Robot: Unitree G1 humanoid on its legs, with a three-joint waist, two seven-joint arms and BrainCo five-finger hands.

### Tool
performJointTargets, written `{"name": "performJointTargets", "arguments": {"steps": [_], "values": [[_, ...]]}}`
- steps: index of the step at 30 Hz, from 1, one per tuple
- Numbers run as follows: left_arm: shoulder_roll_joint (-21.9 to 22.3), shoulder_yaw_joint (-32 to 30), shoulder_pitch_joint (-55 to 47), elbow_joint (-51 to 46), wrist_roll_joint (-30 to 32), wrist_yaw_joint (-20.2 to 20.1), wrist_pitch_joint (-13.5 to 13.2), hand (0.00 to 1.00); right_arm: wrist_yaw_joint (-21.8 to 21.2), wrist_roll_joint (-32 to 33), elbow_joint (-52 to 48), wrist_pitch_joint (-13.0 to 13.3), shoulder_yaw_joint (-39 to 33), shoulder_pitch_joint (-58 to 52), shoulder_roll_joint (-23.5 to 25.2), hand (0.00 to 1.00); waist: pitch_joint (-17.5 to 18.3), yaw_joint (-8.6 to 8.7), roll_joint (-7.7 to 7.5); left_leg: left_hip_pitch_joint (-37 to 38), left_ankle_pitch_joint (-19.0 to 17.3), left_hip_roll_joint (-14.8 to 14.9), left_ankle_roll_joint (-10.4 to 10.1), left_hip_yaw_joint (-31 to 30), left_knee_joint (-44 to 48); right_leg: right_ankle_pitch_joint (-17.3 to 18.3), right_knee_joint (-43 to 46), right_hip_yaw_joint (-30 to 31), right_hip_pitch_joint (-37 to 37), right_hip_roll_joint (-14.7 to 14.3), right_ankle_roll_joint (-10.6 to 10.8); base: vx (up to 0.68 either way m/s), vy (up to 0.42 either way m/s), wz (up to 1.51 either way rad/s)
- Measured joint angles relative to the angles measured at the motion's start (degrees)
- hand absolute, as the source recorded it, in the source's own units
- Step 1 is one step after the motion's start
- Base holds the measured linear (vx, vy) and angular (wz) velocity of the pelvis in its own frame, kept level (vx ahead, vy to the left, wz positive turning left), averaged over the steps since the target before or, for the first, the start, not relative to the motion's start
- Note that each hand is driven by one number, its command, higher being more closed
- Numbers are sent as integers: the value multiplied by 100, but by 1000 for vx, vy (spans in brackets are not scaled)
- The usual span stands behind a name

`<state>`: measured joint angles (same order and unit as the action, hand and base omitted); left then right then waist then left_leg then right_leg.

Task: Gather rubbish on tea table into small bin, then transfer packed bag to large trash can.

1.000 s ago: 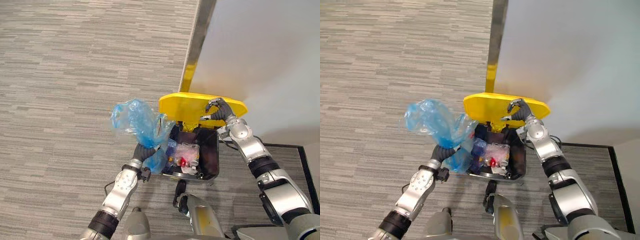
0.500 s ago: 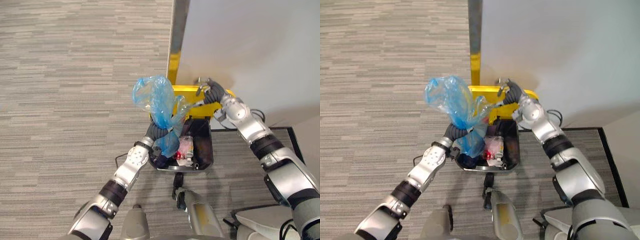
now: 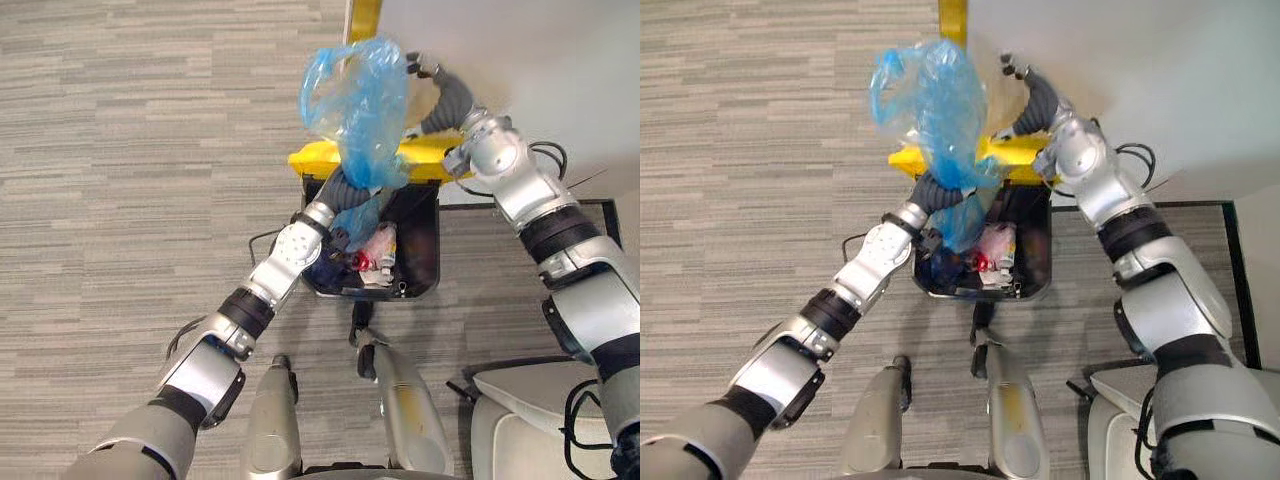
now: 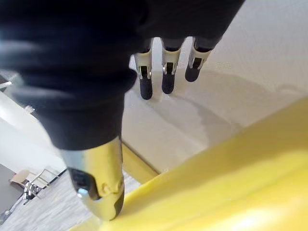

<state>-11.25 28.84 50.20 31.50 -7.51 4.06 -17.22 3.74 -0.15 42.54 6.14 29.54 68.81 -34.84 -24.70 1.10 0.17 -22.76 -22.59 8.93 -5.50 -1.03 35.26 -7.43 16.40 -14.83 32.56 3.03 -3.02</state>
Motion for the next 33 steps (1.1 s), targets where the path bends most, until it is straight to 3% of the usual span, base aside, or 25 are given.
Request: {"name": "performJointTargets", "arguments": {"steps": [10,15,19,22,25,33], "values": [[228,39,103,265,335,14,-96,100,250,-163,-18,-47,-673,-481,243,0,-5,5,0,-88,5,2,-28,-46,75,12,61,-23,67,13,16,-1,-2,0],[261,-17,-11,283,434,103,-87,100,399,-154,-1704,-46,-1707,-1909,350,0,-33,107,-46,45,-14,3,-40,-54,73,61,102,-28,-60,20,81,8,4,-1],[261,-169,-352,224,613,93,-76,100,609,-152,-3072,-2,-2999,-3210,605,0,-110,200,-184,334,-100,1,33,72,39,113,155,98,-237,7,118,27,20,-13],[207,-434,-666,679,610,100,590,100,640,-154,-3614,27,-3612,-3829,961,0,-147,359,-277,525,-106,-10,42,199,-123,136,157,231,-272,-6,152,30,-7,-19],[26,-463,-1117,907,627,95,1037,100,814,-165,-3768,21,-4011,-4451,1264,0,-175,474,-315,669,-84,5,11,292,-320,177,192,278,-266,-45,123,83,-27,-15],[45,-483,-1336,599,723,92,1075,100,856,-484,-3619,-57,-4245,-5596,1890,0,-174,457,-314,997,-84,-23,14,432,-528,386,540,414,-283,-5,106,71,-3,-5]]}}
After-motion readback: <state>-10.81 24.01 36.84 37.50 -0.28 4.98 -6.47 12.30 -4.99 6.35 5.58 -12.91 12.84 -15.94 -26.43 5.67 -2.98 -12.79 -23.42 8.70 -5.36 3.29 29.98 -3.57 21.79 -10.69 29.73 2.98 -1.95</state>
